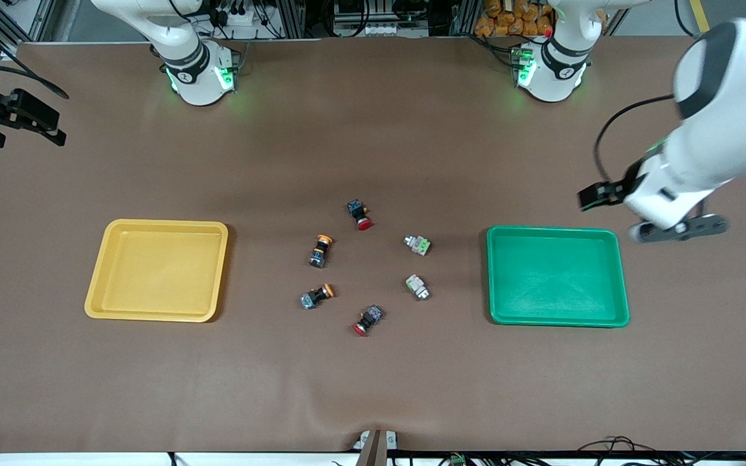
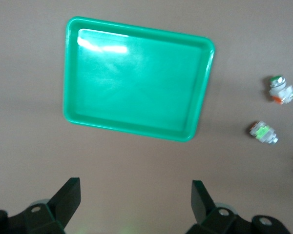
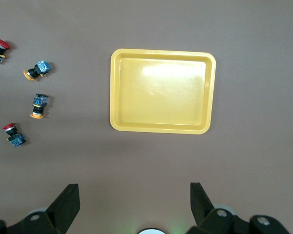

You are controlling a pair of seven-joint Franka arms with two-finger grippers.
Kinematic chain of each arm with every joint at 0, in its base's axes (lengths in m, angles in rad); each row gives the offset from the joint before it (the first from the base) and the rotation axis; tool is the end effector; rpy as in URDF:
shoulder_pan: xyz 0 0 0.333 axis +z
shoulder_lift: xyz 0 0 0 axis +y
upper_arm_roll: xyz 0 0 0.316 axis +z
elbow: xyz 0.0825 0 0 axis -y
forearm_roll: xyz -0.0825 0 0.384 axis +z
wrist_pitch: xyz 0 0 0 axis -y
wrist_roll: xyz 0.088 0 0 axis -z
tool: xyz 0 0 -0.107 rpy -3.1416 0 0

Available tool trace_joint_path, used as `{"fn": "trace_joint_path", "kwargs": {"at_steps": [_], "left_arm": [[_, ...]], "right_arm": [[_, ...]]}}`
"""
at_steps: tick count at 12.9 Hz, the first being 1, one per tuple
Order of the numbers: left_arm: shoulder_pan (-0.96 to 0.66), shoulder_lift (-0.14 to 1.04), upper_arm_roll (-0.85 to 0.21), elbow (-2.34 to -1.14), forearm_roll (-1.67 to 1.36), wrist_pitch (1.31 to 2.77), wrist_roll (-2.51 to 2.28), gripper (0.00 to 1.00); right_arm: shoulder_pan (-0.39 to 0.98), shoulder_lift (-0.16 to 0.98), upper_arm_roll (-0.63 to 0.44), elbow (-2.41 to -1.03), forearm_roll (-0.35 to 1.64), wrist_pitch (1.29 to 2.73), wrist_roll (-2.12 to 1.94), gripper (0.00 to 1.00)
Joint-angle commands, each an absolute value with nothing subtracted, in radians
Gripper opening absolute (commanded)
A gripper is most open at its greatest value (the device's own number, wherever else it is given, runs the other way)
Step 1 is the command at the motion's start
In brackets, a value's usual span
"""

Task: Place green and yellow buttons in trays
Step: 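Reach the left gripper down to a green-topped white button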

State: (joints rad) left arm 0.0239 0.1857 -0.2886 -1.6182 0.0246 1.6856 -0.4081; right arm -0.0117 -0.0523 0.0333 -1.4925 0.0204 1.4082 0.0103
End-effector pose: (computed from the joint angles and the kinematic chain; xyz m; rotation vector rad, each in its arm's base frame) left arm 0.5882 -0.1445 0.5075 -3.1192 -0.2203 0.1781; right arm 0.5202 0.0143 0.6749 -3.1232 -0.0222 0.0505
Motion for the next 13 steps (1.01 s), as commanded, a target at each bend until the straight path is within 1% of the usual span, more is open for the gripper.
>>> {"fn": "trace_joint_path", "kwargs": {"at_steps": [1,9,13], "left_arm": [[-0.035,0.248,-0.308,-1.627,0.031,1.773,-0.567,1.0],[-0.238,0.497,-0.304,-1.637,0.07,2.078,-1.019,1.0],[-0.308,0.584,-0.307,-1.637,0.173,2.143,-1.277,1.0]], "right_arm": [[-0.025,-0.052,0.04,-1.489,0.006,1.402,0.0,1.0],[-0.026,-0.052,0.04,-1.488,0.008,1.404,0.0,1.0],[-0.028,-0.052,0.04,-1.489,0.008,1.402,0.002,1.0]]}}
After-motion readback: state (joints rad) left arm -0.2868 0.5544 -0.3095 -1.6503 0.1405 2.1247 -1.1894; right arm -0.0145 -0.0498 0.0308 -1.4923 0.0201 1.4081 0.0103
